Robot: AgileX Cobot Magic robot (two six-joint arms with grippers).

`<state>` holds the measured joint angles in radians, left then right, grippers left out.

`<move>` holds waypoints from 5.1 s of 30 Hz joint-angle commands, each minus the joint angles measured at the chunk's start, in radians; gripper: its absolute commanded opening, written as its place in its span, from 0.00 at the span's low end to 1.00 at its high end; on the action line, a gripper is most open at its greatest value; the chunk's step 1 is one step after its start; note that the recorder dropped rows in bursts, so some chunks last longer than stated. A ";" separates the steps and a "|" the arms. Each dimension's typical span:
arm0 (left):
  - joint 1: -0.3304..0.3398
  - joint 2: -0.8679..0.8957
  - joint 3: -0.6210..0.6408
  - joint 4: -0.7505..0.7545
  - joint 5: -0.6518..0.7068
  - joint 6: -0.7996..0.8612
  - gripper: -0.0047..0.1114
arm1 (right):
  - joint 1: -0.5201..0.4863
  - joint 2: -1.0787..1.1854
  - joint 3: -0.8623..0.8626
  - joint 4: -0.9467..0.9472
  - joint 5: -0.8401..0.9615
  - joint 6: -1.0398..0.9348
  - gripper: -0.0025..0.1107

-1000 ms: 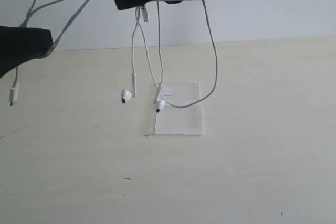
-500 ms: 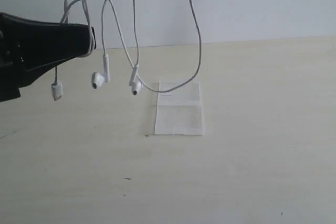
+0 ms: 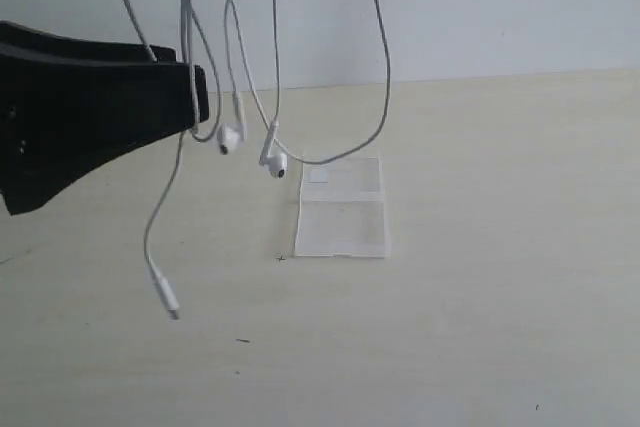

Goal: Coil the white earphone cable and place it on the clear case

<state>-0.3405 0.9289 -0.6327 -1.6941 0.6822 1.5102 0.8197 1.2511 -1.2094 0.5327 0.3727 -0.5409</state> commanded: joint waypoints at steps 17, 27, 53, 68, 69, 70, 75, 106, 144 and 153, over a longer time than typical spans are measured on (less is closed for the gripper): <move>0.003 -0.246 -0.007 0.918 -0.228 -0.753 0.26 | -0.019 0.037 -0.003 -0.904 0.108 0.904 0.02; 0.003 -0.251 -0.007 1.301 -0.026 -1.138 0.04 | -0.019 0.209 -0.003 -1.127 0.097 1.192 0.02; 0.003 -0.731 0.098 1.702 0.183 -1.498 0.04 | -0.116 0.501 -0.005 -1.663 0.067 2.009 0.02; 0.003 -0.731 0.098 1.707 0.198 -1.498 0.04 | -0.118 0.601 -0.006 -1.676 0.045 2.022 0.02; 0.003 -0.731 0.098 1.707 0.198 -1.498 0.04 | -0.118 0.606 -0.006 -1.689 0.045 2.039 0.02; 0.003 -0.731 0.098 1.707 0.198 -1.498 0.04 | -0.118 0.611 -0.007 -1.704 0.043 2.055 0.02; 0.003 -0.731 0.098 1.707 0.200 -1.498 0.04 | -0.118 0.644 -0.048 -1.746 0.048 2.098 0.02; 0.003 -0.731 0.098 1.707 0.218 -1.498 0.04 | -0.199 0.786 -0.115 -1.347 0.069 1.904 0.02; 0.003 -0.731 0.098 1.707 0.270 -1.498 0.04 | -0.267 0.969 -0.495 -0.541 0.400 1.126 0.57; 0.003 -0.731 0.098 1.707 0.273 -1.496 0.04 | -0.267 0.969 -0.556 -0.569 0.487 1.126 0.62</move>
<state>-0.3405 0.2046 -0.5349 0.0114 0.9534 0.0200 0.5593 2.2206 -1.7388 -0.0163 0.8288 0.5950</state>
